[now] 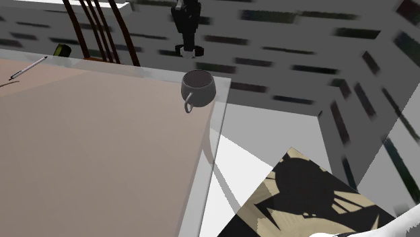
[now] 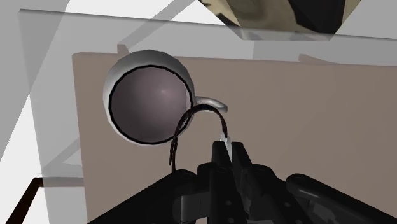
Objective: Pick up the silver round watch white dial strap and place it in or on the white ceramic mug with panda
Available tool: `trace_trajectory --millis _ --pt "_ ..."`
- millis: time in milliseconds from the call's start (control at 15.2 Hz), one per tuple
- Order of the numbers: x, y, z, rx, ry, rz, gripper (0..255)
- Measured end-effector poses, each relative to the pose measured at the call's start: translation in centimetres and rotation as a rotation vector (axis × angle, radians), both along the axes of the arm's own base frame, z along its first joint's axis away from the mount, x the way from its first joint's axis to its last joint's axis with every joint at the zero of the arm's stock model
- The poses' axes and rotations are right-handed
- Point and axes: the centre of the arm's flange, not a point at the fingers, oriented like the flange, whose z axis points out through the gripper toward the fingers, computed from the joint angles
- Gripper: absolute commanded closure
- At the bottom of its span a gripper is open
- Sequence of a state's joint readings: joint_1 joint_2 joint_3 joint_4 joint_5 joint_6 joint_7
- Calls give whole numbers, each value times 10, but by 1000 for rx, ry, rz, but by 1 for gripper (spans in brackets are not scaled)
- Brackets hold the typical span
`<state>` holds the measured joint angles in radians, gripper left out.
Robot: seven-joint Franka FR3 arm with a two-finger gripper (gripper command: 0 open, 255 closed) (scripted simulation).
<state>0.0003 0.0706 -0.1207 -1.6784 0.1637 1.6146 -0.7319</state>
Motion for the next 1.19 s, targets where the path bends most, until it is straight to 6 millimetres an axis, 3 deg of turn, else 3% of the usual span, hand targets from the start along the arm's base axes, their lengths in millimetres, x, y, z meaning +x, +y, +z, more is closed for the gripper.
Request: trace_trajectory --millis 396,1188 --pt "0 -9 -25 0 1 1 255" --pt "1 -9 -86 0 1 1 255"
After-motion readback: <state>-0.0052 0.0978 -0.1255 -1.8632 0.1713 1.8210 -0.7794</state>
